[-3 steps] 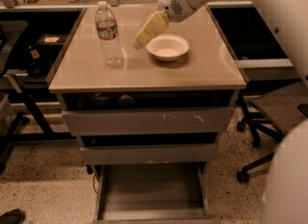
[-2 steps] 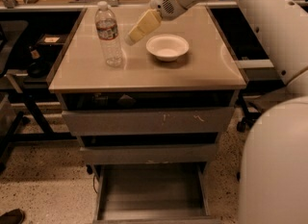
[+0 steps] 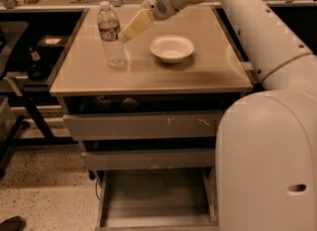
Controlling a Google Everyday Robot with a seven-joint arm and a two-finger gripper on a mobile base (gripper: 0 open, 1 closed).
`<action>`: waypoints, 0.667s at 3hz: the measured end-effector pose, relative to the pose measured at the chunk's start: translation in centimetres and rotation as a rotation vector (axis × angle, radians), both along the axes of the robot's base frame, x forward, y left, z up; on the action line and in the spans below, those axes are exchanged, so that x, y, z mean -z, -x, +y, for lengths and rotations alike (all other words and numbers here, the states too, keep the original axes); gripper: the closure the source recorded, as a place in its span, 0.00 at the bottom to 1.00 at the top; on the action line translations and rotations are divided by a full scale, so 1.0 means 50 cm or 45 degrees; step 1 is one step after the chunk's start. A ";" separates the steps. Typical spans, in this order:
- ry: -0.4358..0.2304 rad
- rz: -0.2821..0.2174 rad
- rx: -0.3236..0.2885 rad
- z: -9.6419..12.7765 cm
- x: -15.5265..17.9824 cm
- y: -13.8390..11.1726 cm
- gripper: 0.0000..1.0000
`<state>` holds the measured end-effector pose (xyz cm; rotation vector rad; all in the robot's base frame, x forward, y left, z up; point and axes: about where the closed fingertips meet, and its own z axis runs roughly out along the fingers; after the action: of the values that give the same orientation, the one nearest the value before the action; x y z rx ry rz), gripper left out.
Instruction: Place water bottle into bottom drawer
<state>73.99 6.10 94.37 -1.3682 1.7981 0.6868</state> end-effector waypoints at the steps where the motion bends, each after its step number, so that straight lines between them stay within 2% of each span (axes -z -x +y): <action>1: -0.039 0.016 -0.008 0.021 0.013 -0.025 0.00; 2: -0.068 0.073 0.001 0.027 0.028 -0.036 0.00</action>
Offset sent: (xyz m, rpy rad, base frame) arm 0.0303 0.0081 -0.0142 0.0832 0.1066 -0.0215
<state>75.79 7.45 92.96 -1.3243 1.8117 0.7752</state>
